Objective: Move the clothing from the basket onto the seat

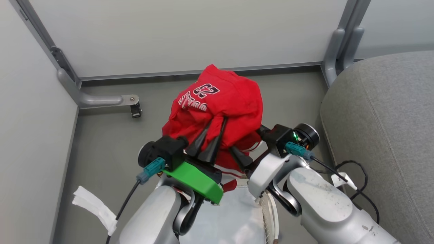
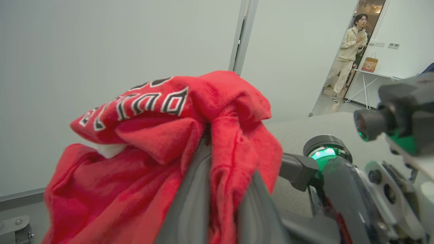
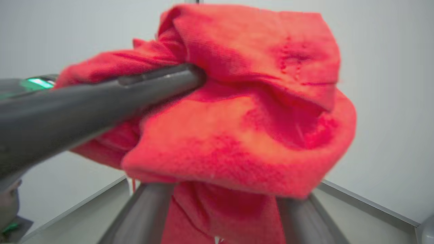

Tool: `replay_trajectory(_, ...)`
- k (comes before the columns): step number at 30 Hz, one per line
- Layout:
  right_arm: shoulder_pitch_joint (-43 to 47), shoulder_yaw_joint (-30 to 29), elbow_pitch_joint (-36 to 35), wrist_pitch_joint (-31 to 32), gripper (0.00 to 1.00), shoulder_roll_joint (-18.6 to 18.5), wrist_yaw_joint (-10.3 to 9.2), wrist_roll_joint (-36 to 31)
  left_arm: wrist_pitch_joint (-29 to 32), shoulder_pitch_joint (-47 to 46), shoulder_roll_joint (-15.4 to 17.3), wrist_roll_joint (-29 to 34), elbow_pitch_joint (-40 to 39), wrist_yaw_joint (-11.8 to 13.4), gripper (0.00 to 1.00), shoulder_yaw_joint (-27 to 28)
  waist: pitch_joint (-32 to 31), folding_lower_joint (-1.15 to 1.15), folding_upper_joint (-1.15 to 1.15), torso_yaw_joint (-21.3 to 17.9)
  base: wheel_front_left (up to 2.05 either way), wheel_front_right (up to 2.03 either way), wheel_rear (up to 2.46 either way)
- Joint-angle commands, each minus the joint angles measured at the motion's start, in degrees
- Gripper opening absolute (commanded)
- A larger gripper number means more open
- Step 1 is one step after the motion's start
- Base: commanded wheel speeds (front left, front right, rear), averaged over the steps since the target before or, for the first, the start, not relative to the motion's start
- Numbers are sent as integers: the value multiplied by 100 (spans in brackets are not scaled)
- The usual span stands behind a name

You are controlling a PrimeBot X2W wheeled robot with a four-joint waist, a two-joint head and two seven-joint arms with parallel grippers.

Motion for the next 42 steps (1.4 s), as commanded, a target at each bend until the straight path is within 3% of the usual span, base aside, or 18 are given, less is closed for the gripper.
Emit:
replay_trajectory(1, -122, 35, 33, -27, 100, 7, -6, 6, -15, -69, -3, -74, 9, -21, 0, -91, 26, 0, 0, 64, 0, 0, 0)
replay_trajectory(20, -554, 348, 462, -28, 100, -19, -6, -93, -10, -74, -7, -508, 98, -24, 0, -750, 55, 0, 0, 257, 0, 0, 0)
replay_trajectory(33, -380, 190, 446, -28, 100, 2, -6, -98, -10, -56, -4, -438, 156, -24, 0, -566, 89, 0, 0, 165, 0, 0, 0)
replay_trajectory(34, -372, 185, 428, -28, 86, 4, -6, -79, -9, -62, -4, -437, 149, -24, 0, -560, 98, 0, 0, 155, 0, 0, 0)
replay_trajectory(35, -372, 182, 398, -28, 18, 7, -6, -67, -9, -67, -3, -441, 143, -23, 0, -565, 110, 0, 0, 143, 0, 0, 0)
replay_trajectory(36, -372, 180, 367, -29, 0, 8, -6, -57, -9, -69, -3, -458, 137, -23, 0, -563, 120, 0, 0, 135, 0, 0, 0)
replay_trajectory(42, -336, 70, 170, -30, 0, -49, -7, 17, -8, -59, 3, -422, 183, -22, 0, -559, 170, 0, 0, 125, 0, 0, 0)
